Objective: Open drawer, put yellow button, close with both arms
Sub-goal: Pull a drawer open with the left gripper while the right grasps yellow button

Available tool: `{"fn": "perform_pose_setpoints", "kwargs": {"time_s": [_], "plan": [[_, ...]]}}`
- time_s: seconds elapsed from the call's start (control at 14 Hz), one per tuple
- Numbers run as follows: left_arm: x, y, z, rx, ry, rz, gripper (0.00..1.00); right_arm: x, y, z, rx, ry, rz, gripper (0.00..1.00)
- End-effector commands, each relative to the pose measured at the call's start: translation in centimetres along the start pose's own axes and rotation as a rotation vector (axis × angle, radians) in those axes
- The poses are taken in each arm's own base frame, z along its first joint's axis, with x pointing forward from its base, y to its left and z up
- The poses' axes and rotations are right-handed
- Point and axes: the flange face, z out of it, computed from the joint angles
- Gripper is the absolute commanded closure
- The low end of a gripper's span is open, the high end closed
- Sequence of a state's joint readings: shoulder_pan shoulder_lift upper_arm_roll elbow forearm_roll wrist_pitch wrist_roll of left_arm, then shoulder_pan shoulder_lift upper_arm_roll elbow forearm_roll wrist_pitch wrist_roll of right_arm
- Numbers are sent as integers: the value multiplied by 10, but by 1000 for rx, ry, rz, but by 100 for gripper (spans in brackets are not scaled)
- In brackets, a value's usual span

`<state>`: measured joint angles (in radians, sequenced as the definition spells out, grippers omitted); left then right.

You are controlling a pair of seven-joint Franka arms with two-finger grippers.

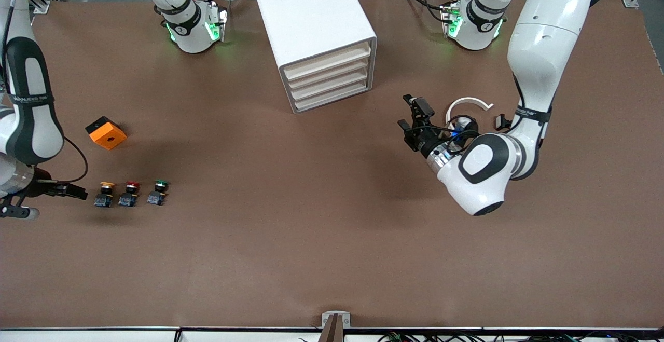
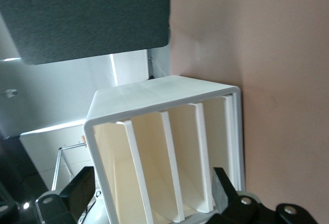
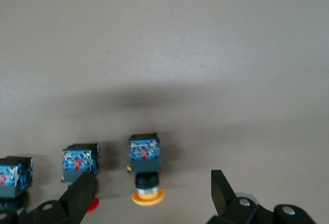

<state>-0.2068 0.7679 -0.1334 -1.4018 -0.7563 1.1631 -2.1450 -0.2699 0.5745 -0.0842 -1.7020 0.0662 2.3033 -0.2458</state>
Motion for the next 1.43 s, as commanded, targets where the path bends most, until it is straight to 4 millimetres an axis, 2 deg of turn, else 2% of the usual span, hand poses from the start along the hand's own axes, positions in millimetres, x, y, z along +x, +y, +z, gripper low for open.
{"fn": "perform_pose_setpoints", "kwargs": {"time_s": [0.0,0.14,0.43,0.57,0.71,0.79,0.93,1.14,1.36], "plan": [[-3,6,28,87,12,-58,0,3,-6,19,17,15,11,0],[-8,6,52,133,39,-80,0,-4,-9,36,23,19,23,0],[-24,-3,77,186,56,-91,0,-16,-16,55,16,53,28,0],[-31,-7,88,202,74,-91,27,-18,-15,61,13,57,28,0],[-37,-8,99,208,90,-89,40,-21,-15,66,10,62,31,0],[-42,-10,108,219,97,-85,43,-22,-16,67,11,61,33,0],[-52,-15,118,233,93,-74,42,-25,-15,76,19,51,44,0],[-66,-17,139,239,106,-65,42,-25,-17,78,20,48,43,0],[-66,-10,141,229,97,-74,41,-26,-15,83,20,40,46,0]]}}
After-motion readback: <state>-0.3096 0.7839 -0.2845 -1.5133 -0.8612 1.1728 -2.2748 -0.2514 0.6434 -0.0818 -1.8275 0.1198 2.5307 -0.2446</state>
